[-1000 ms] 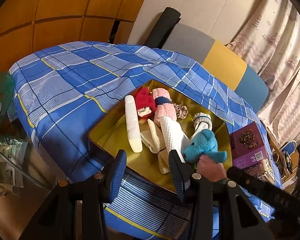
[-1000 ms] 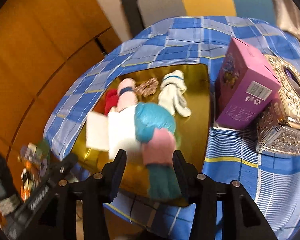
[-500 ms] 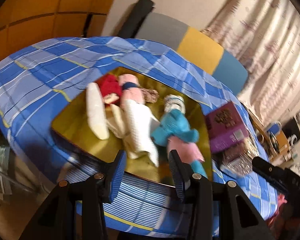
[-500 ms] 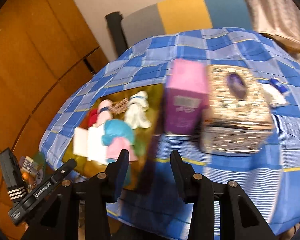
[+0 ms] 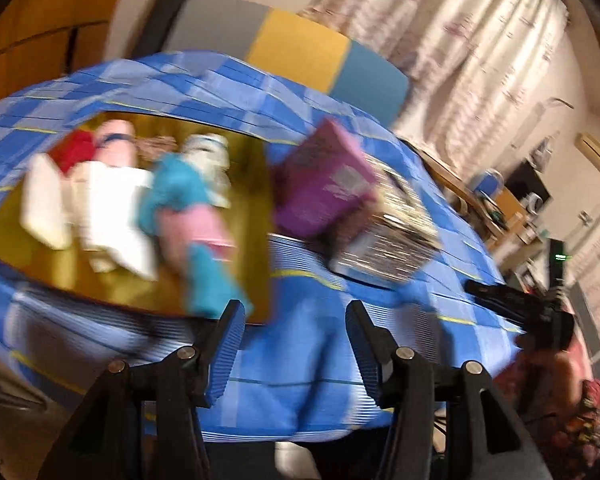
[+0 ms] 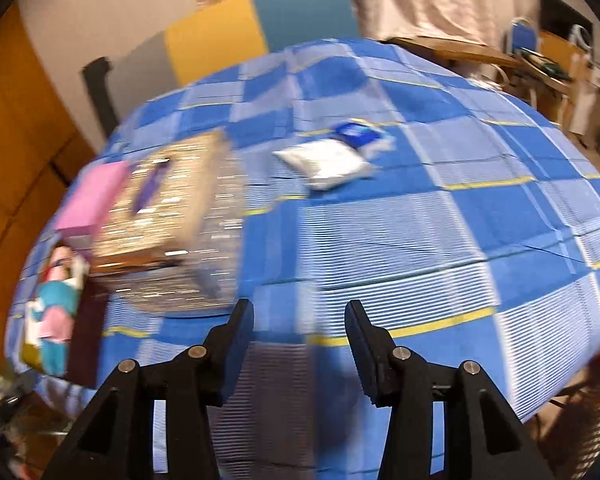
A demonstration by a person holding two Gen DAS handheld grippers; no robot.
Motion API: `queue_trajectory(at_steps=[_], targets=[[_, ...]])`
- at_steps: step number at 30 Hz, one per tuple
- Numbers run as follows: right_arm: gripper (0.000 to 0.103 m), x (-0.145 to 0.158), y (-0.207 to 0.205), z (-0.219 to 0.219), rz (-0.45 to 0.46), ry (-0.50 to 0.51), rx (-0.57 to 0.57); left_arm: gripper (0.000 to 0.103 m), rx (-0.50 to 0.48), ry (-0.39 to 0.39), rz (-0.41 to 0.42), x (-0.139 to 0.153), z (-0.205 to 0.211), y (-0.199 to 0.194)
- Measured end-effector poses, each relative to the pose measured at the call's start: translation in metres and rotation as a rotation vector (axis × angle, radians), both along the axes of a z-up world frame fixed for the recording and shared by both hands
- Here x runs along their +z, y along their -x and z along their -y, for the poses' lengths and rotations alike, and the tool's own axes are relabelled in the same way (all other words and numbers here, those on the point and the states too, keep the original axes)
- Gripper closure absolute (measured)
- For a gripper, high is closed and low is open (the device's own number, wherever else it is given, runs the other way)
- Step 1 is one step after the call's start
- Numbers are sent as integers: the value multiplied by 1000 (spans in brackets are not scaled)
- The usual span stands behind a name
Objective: Organize soft objects
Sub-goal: 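Move both tools back over the white packet and blue tissue pack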
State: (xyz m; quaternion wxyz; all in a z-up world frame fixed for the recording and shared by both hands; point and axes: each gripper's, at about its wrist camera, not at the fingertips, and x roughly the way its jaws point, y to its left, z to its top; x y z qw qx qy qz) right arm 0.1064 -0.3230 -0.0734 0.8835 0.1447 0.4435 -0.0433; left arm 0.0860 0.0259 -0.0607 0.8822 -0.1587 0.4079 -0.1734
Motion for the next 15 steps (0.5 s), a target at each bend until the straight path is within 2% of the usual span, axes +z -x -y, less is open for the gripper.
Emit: queue_trajectory(at_steps=[2,6,8,12,15], targets=[[54,-6,-1,24,-5,11,-24,49,-47,-2,0,8,22,-2],[50,-7,-10,60,16,38,-24,36,-146,4,31,34,77,-9],[48,-5,-18,75,35,54,-5,34,-197,2,50,48,112,-16],[42,1,-34,107,57,68,-5,34,-223,-71,61,64,174,-37],[40,2,-45,125,56,94,-14,34,-203,-95,19,66,211,-63]])
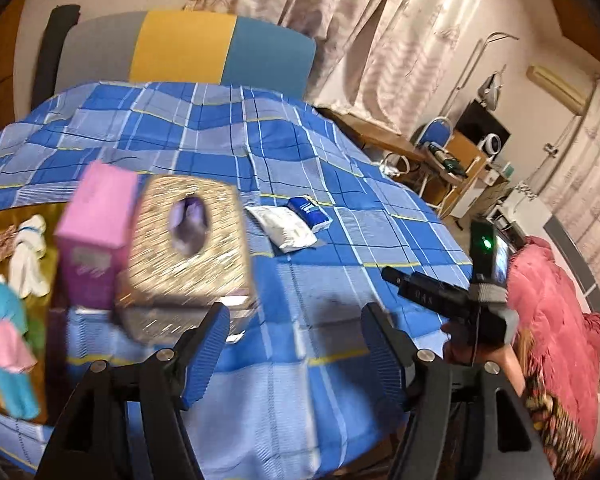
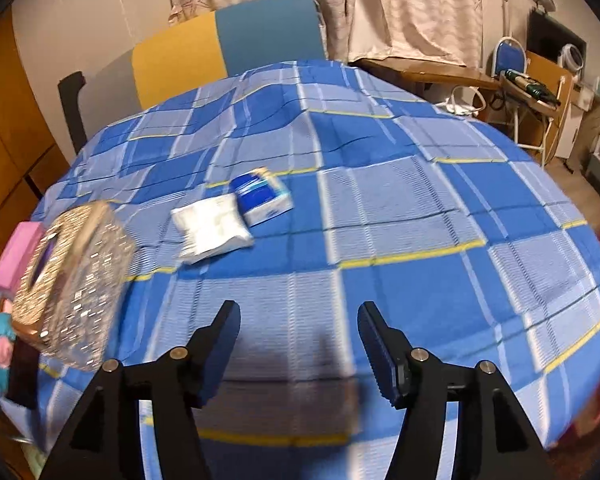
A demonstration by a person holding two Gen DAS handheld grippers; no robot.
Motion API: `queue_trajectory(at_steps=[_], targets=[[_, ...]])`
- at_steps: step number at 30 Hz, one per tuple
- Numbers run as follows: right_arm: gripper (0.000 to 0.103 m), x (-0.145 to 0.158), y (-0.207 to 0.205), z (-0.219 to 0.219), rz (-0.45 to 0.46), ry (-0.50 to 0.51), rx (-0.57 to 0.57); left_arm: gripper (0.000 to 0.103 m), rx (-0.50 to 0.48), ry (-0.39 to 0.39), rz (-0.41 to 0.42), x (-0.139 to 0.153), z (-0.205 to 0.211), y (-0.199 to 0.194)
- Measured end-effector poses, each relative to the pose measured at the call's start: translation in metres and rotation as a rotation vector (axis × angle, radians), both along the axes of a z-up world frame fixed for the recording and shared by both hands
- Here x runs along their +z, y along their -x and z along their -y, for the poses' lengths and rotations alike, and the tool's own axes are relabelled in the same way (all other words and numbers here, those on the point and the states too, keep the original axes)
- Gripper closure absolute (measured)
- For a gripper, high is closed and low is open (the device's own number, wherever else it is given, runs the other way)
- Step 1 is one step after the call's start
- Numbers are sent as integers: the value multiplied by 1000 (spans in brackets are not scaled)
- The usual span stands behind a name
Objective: Organize soft objects
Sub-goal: 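Move both tools back over the white packet and blue tissue pack, then grasp the white snack packet with the left tool while the right tool grasps the blue Tempo pack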
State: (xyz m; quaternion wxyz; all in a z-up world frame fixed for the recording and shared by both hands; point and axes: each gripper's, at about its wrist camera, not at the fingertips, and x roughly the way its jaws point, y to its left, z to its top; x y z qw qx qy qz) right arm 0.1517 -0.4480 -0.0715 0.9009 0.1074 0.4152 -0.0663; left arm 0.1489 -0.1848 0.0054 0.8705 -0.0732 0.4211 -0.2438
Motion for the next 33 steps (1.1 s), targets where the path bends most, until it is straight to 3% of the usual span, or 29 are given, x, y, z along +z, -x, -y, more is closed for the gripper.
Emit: queue_trajectory(at_steps=[6,9,14,20,28,33], targets=[[36,-12,0,28,18,-58,-42,34,35,-55,-128,-18,58,-48],[36,-22,-1,39,-38,-109,-94,34,54,-120,-134,-31,91,-71],[35,-18,4,57,-22,-186,-169,34,92,-217,-147,-61,136,-120],[35,-20,7,74,-44,-235,-246,34,149,-363,-170,-103,157,-169],[34,-20,6,83,-36,-285,-265,33,174,-355,-209,-132,164,-194],[34,-22,8,87,-42,-311,-283,38,163,-320,-158,-133,165,-190]])
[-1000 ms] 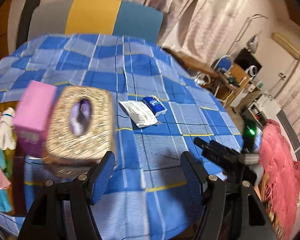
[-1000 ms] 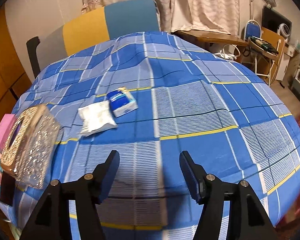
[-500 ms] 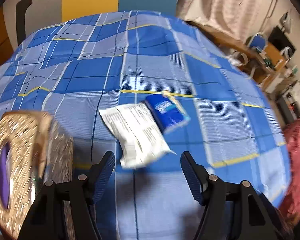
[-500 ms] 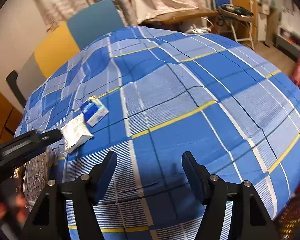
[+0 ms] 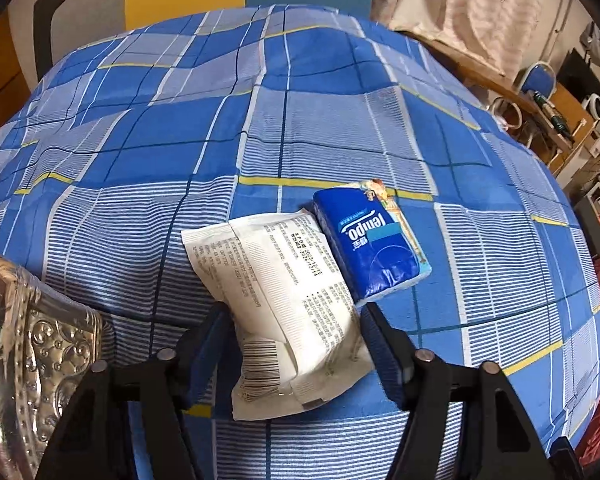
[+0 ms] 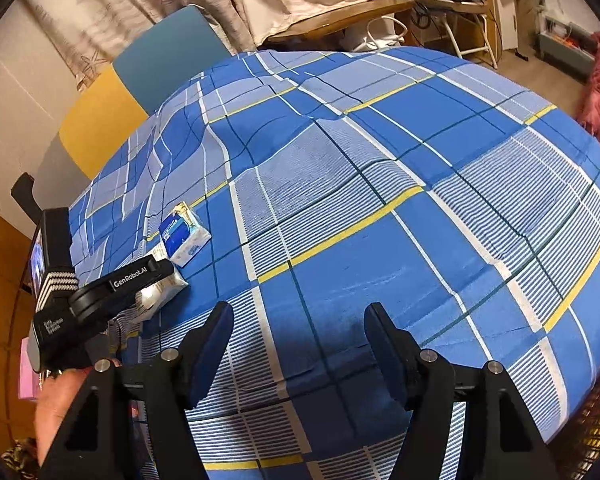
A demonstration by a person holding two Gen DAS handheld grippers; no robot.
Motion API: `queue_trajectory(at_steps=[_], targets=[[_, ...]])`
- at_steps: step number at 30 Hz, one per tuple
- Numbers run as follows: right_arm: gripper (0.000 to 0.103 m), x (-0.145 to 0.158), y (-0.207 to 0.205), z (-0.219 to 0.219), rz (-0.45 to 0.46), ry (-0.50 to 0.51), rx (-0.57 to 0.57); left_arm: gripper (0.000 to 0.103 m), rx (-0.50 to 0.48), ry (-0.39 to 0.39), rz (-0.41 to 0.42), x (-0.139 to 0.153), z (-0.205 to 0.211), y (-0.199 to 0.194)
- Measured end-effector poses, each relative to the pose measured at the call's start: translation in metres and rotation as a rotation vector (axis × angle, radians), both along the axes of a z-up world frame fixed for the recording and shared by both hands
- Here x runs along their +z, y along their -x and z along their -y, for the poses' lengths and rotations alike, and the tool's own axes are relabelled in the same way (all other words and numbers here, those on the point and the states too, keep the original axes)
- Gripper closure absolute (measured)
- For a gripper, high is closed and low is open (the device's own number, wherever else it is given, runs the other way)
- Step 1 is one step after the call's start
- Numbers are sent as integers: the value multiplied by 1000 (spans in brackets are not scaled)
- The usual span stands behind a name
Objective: Organize soft objects
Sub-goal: 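Grasp the white snack packet with the left tool while the right tool grasps the blue Tempo pack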
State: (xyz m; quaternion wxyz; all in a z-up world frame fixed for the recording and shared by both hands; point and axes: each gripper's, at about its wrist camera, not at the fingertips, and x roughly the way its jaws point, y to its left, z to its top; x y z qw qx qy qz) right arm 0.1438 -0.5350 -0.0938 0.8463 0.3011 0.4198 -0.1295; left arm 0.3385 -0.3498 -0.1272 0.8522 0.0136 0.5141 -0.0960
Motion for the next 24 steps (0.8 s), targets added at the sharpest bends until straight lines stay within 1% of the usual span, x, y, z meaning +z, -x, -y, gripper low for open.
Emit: queue_trajectory(at_steps=[3,4,7,10,11,15,19,21,24], targets=[[34,-1,0,2,-2,-13,-6,45,-38,-2,29,0,-3,10],[34,-1,0,2,-3,-12,-7,48,-45,9,30,1,-4,13],[34,-1,0,2,-2,-8,-3,51,-50,51,29,2,-11,30],[34,-1,0,0,-1,-5,2,51,-86,80,42,2,-13,55],[34,-1,0,0,1,-5,5,51,-101,82,59,2,-13,66],[34,-1,-4,-6,19,8,39,51,-106,100,121,0,-19,92],[32,4,-9,-18,55,51,100,51,-131,101,176,-3,-23,104],[27,8,-16,-24,86,75,135,51,-140,112,185,-4,-24,107],[27,9,-42,-32,79,98,209,51,-150,135,198,-5,-30,111]])
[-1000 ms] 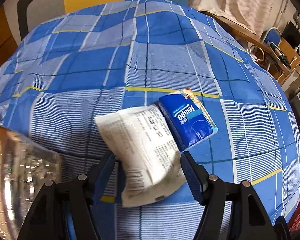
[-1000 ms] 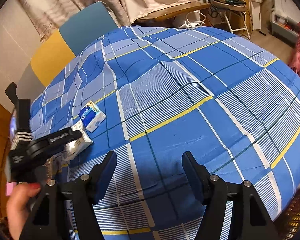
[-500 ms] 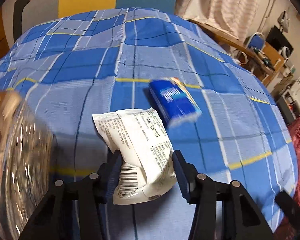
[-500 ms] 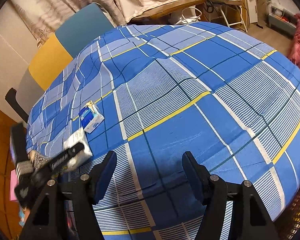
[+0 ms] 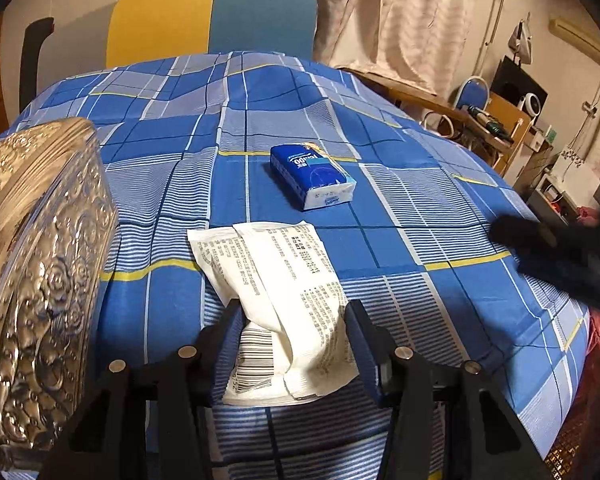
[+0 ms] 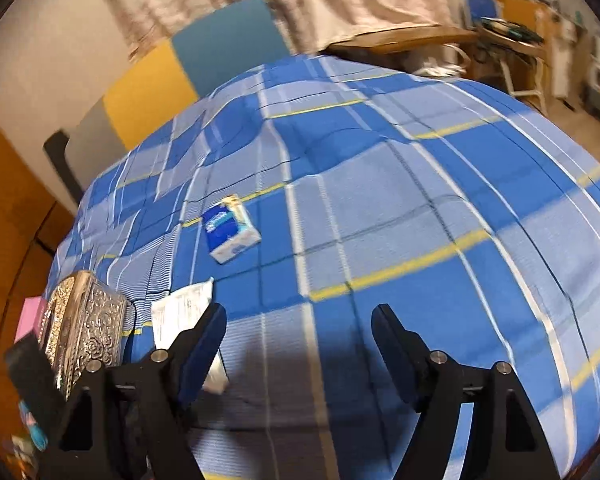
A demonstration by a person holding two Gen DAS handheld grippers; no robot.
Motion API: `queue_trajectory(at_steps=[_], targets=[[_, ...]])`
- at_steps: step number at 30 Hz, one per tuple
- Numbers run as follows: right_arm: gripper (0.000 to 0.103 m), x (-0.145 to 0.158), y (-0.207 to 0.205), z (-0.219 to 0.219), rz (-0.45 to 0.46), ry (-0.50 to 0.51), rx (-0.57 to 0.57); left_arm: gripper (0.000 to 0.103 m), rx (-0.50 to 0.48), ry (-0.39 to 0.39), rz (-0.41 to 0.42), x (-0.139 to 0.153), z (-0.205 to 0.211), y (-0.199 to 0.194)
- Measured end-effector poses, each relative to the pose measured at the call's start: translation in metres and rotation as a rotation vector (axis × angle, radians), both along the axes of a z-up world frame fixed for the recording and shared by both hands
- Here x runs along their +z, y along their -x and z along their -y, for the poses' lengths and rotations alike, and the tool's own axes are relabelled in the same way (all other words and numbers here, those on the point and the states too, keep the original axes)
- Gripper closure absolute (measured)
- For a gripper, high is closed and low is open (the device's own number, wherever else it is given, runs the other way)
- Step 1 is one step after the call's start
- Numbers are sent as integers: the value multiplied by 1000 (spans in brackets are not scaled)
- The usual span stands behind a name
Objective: Organize soft objects
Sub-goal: 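Grasp the white snack packet with the left tool while the right tool grasps the blue Tempo pack, then carry the white packet into the gold tray and open the left tool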
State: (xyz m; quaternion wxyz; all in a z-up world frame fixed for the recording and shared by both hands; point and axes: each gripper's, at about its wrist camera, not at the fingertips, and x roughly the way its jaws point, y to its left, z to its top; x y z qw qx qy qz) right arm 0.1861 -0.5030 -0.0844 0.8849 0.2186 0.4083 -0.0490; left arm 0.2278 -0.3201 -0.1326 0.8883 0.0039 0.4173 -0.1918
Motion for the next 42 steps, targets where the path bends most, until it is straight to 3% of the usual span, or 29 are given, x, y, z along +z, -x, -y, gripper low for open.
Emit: queue_trajectory(at_steps=[6,13,16,17,23,27,30,35,37,39,42], targets=[[24,-3,-95,-30,-63,124,168,50,-9,66,-6,-5,-11,3],[24,-38,-169,-60,-176,146,247,45,0,124,-52,-12,-21,-3],[40,-48,-177,-69,-203,194,278,45,0,124,-48,-12,-19,-2],[46,-52,-177,-69,-212,197,283,45,0,125,-49,-12,-19,-2],[47,-47,-146,-41,-209,125,227,41,4,91,-50,-11,-16,-1],[47,-50,-96,-16,-254,107,173,31,57,4,-83,-2,-7,-6],[47,-48,-59,-8,-276,150,148,30,87,-3,-115,0,-4,-14],[47,-48,-9,-2,-247,101,100,29,76,-52,-121,-5,6,-27],[46,-50,1,-4,-227,94,79,43,46,-54,-104,-5,7,-26],[47,-49,0,-6,-230,93,76,47,30,-81,-83,1,7,-17],[46,-50,-1,-9,-219,84,83,50,7,-35,-98,8,1,-7]])
